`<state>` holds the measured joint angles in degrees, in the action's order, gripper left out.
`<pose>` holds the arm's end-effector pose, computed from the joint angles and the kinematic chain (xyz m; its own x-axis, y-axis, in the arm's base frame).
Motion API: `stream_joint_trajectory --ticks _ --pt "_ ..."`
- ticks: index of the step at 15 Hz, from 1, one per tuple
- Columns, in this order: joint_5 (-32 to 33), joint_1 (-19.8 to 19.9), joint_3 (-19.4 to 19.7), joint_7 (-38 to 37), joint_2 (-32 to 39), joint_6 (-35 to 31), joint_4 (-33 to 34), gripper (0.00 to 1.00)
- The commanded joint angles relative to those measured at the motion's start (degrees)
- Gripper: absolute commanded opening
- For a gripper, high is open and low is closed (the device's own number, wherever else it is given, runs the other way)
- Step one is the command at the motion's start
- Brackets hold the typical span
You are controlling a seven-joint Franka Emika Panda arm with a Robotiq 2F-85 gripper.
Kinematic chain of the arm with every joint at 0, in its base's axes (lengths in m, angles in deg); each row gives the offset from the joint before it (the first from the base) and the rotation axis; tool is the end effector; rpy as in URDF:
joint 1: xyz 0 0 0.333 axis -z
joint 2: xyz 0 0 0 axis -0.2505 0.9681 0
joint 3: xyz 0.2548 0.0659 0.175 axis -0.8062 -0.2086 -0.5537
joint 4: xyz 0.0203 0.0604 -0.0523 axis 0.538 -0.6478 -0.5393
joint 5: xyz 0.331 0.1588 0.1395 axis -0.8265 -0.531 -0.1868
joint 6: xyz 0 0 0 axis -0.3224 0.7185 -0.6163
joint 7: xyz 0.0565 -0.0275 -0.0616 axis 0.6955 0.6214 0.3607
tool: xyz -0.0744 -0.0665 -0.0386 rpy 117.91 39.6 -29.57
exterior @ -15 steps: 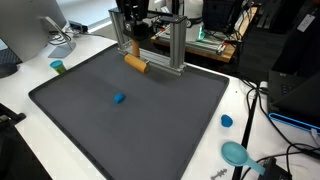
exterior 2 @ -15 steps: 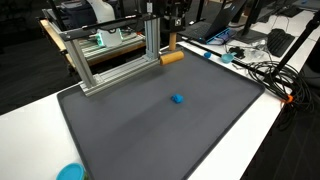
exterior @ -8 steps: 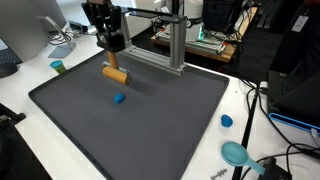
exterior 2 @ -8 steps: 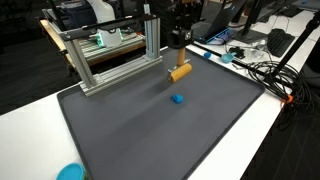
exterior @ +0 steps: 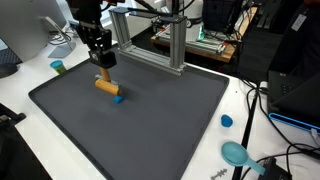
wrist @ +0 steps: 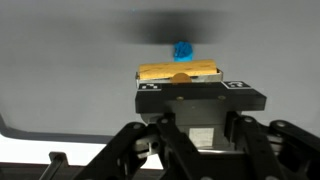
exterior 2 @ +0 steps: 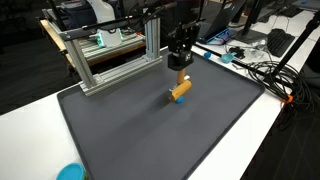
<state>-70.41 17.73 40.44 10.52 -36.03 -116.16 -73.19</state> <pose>0.6576 -0.0386 0.3743 0.9898 0.0496 0.1337 0.0449 -0.9983 0.0379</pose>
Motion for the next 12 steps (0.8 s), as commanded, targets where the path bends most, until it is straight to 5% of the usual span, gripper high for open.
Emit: stream_joint_trajectory --ticks 1,8,10,11,12 --pt "-0.8 0.3 0.7 -0.6 -3.5 -2.9 -2.8 0.22" --pt "2.5 -1.3 2.8 -10.7 -10.2 -2.2 -10.1 0.22" --pt "1.4 -1.0 2.0 -8.3 -11.4 0.7 -10.7 0.22" --pt "1.3 -0.8 2.2 -8.7 -8.3 -1.1 -8.4 0.47" --pt "1.4 -0.9 2.2 -8.7 -8.9 -0.4 -9.0 0.47"
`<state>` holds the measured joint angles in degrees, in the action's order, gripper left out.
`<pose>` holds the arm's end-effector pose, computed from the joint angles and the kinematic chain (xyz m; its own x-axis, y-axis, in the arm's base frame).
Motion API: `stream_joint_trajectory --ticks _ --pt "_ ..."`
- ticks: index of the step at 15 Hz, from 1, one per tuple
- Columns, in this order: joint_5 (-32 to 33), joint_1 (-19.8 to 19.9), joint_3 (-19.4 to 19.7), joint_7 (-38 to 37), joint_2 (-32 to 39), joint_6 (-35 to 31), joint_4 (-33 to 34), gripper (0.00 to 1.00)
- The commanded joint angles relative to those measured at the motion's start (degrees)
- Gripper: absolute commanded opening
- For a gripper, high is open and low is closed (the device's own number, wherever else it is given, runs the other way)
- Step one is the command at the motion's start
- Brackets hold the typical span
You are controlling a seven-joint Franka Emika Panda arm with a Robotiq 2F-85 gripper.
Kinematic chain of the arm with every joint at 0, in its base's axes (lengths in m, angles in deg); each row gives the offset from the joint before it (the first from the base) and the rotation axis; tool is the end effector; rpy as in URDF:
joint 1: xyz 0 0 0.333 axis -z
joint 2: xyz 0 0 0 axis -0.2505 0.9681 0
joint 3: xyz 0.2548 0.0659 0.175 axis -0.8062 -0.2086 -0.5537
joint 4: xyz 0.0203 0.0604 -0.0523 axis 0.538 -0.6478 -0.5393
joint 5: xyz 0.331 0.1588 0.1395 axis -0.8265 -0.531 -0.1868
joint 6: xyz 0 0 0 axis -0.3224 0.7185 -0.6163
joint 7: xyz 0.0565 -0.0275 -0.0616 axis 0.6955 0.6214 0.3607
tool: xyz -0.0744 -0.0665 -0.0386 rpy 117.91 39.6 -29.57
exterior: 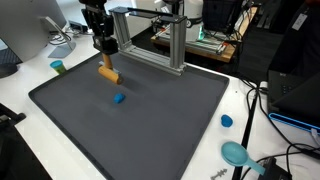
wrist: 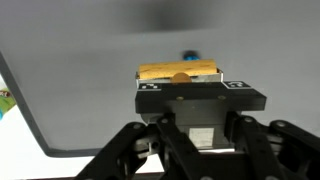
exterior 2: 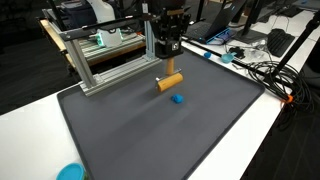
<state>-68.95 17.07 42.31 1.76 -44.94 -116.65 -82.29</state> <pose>0.6132 -0.0489 0.3995 0.9839 -0.1057 0.1441 -0.1131 -0.9926 0.0445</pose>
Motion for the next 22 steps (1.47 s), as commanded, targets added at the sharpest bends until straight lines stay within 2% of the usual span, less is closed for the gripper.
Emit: stream_joint_trajectory --ticks 1,2,3,5,8,14,16,17,22 --pt "-0.1 -0.4 0.3 0.1 -0.3 0.4 -0.3 0.47" --pt "-0.1 -0.4 0.2 0.1 -0.5 0.6 -0.3 0.47" --pt "-0.1 -0.4 0.2 0.1 -0.5 0.6 -0.3 0.22" --pt "5.0 -2.0 1.0 -6.4 -0.8 -4.5 -4.2 0.22" --pt "5.6 -2.8 0.8 -11.7 -0.8 -6.6 -7.2 0.22" --pt "2.3 -3.7 -0.4 -12.5 -0.8 -9.1 -8.7 0.22" --pt "3.3 -4.4 -0.2 -14.0 0.3 -9.3 -8.1 0.22" --pt "3.4 -4.1 0.0 -12.7 0.5 -8.2 -7.8 0.47" --pt "3.4 -4.5 -0.1 -12.9 0.9 -8.3 -7.8 0.47"
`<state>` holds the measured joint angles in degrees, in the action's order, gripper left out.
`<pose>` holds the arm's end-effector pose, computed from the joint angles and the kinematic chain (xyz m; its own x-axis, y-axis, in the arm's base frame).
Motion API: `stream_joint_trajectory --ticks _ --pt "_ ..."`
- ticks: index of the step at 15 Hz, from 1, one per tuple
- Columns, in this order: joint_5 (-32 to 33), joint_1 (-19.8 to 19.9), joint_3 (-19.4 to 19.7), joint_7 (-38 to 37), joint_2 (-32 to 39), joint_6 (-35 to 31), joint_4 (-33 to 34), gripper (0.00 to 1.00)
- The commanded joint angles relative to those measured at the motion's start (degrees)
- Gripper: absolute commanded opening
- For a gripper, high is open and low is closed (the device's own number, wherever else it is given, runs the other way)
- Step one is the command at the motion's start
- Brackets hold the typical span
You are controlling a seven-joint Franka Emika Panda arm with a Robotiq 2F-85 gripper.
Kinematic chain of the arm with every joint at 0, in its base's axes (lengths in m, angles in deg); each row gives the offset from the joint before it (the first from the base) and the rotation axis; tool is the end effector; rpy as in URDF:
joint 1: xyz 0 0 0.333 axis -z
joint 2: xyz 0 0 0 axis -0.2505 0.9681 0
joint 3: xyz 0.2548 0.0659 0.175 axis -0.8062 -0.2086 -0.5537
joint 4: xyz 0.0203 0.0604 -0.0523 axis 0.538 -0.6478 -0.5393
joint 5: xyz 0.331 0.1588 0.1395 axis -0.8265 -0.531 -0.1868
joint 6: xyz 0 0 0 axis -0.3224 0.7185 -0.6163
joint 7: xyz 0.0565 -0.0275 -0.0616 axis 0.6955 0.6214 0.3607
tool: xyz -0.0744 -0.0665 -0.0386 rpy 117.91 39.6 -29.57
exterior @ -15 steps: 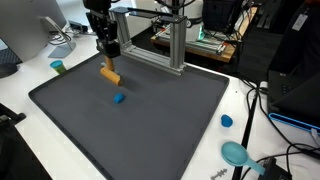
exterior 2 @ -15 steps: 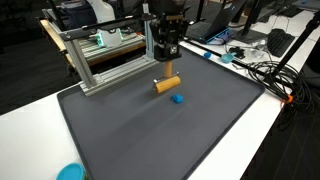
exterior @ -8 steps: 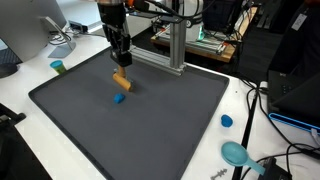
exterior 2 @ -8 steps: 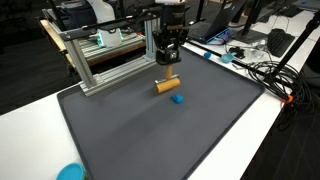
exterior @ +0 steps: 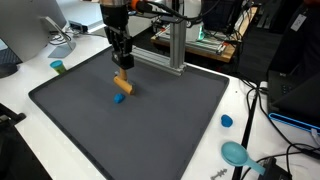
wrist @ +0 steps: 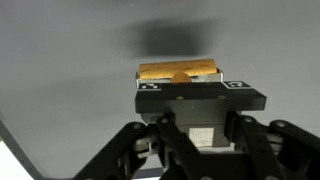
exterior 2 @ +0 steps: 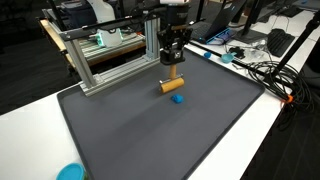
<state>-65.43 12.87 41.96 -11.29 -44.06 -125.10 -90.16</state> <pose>0.5945 0.0003 0.3421 0.9674 -0.2011 0.1540 -0.2111 -0.9761 0.0520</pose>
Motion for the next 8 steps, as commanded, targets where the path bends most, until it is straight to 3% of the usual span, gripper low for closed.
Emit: stream_joint_trajectory --ticks 1,8 --pt "-0.1 -0.3 0.3 0.1 0.0 0.1 0.1 0.22" --pt "-5.2 0.5 -0.5 2.4 0.7 -3.5 2.2 0.22"
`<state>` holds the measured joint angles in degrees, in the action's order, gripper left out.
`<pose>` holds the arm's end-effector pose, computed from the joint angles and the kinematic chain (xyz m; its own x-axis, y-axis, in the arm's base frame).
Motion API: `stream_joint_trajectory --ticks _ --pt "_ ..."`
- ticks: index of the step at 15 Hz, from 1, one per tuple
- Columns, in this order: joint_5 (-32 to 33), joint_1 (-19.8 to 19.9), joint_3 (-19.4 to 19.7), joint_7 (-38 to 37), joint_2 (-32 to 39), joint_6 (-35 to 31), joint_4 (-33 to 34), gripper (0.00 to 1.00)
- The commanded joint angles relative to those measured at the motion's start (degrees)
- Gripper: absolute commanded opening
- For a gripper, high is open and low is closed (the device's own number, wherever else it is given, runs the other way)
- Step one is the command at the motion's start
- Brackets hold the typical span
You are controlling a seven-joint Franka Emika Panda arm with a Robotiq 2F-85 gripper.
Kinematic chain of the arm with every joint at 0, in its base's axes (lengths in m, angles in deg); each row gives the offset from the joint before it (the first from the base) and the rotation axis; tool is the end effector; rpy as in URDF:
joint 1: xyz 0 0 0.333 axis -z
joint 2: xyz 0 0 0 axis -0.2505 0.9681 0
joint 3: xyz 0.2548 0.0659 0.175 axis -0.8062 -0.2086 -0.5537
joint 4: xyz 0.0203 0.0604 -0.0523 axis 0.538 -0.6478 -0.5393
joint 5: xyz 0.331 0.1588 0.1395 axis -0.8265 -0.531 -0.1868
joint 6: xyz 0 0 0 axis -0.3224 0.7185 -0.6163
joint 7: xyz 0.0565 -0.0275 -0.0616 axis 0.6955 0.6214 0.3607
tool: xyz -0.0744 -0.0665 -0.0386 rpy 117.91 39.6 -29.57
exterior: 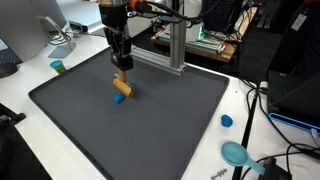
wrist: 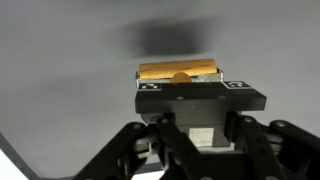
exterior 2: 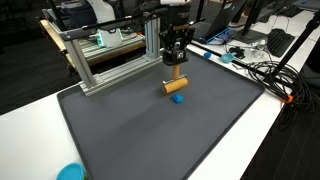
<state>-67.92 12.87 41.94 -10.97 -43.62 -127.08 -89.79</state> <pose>0.5995 0.0011 0.3439 0.9577 -0.2258 0.1784 -0.2315 -0.9728 0.0114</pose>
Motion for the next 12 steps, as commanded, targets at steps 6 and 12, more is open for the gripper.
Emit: stream_joint_trajectory --ticks 6,12 --pt "-1.5 0.4 -0.1 5.3 4.6 1.0 7.5 0.22" --pt "-1.2 0.4 0.3 6.6 6.1 4.7 9.8 0.22"
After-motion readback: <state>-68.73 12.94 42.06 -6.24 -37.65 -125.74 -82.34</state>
